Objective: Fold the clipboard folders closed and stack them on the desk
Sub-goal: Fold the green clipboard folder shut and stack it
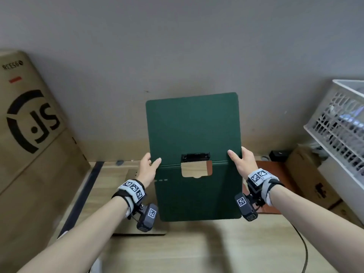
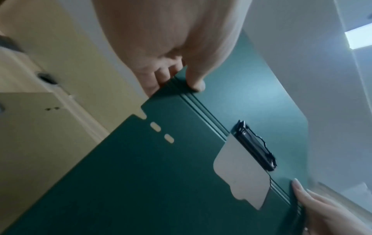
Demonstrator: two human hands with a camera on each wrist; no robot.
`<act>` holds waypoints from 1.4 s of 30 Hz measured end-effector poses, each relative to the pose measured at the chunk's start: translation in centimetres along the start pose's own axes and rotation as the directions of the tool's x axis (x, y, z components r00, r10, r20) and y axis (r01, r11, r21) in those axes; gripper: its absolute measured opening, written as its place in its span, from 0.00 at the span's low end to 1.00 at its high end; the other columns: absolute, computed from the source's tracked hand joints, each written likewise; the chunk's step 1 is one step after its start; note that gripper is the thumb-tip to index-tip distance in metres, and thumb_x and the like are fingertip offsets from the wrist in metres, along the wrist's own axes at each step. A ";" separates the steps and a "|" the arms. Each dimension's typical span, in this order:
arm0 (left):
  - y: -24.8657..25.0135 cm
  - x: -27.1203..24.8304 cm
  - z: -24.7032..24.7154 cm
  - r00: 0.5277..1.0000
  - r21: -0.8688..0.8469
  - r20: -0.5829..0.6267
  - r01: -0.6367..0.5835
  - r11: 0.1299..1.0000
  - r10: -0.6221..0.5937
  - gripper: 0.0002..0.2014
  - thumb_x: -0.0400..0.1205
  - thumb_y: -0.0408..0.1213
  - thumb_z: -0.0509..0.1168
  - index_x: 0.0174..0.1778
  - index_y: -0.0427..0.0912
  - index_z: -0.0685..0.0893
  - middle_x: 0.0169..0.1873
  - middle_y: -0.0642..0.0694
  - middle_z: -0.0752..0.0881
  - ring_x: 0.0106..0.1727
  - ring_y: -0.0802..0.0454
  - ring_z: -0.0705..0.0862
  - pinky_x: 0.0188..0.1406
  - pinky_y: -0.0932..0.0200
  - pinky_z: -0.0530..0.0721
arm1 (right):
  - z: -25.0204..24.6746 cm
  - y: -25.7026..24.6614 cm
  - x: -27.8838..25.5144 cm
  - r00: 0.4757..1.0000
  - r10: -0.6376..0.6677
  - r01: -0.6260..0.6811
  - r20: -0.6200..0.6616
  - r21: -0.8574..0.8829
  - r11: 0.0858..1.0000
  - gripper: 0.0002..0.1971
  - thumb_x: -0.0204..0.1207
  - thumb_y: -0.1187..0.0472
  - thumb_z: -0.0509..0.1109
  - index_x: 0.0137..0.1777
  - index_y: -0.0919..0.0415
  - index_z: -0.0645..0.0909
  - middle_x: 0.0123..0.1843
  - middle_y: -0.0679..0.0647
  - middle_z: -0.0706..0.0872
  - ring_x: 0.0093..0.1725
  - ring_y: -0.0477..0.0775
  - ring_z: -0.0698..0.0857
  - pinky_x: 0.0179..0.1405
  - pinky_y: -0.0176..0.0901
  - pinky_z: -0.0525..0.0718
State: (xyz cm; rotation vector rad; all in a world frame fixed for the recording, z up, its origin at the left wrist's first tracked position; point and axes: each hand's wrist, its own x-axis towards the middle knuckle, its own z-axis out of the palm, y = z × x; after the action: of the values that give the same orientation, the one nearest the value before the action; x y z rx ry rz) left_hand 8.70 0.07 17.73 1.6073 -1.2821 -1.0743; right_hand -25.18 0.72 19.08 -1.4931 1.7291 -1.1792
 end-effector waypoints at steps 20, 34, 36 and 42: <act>9.0 1.5 7.4 0.852 0.663 0.398 -0.524 0.535 0.340 0.08 0.85 0.47 0.57 0.57 0.54 0.78 0.54 0.48 0.88 0.57 0.40 0.84 0.47 0.51 0.74 | -3.6 1.3 2.0 0.964 -0.265 0.229 -0.019 -0.450 0.863 0.41 0.76 0.50 0.72 0.84 0.60 0.54 0.86 0.54 0.54 0.83 0.54 0.55 0.80 0.46 0.56; 2.0 1.1 14.7 0.835 0.620 0.521 -0.514 0.593 0.179 0.11 0.85 0.43 0.60 0.62 0.55 0.79 0.60 0.51 0.86 0.62 0.46 0.82 0.53 0.52 0.79 | 0.7 7.7 2.8 0.928 -0.080 0.282 0.363 -0.546 0.789 0.18 0.72 0.41 0.73 0.50 0.55 0.84 0.50 0.51 0.89 0.54 0.57 0.82 0.60 0.48 0.68; 0.6 1.5 14.6 0.838 0.597 0.498 -0.517 0.613 0.222 0.18 0.83 0.37 0.62 0.69 0.52 0.75 0.67 0.50 0.80 0.69 0.48 0.77 0.66 0.49 0.77 | 1.7 8.9 3.4 0.927 -0.088 0.292 0.366 -0.552 0.781 0.19 0.72 0.41 0.73 0.53 0.55 0.84 0.52 0.50 0.89 0.55 0.55 0.82 0.63 0.48 0.66; -4.5 1.0 12.3 0.915 0.655 0.389 -0.354 0.667 0.103 0.26 0.82 0.33 0.60 0.78 0.47 0.69 0.77 0.49 0.70 0.79 0.50 0.66 0.79 0.48 0.68 | 4.9 13.2 5.7 0.921 -0.003 0.256 0.390 -0.598 0.760 0.19 0.74 0.43 0.72 0.58 0.56 0.83 0.57 0.52 0.89 0.59 0.56 0.83 0.64 0.52 0.68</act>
State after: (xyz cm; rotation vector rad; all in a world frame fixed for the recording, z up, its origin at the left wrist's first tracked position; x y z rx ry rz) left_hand -1.44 -1.09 9.38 1.7671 -2.2826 -0.7072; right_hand -28.42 -6.15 5.94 -2.1023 1.8609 -0.2905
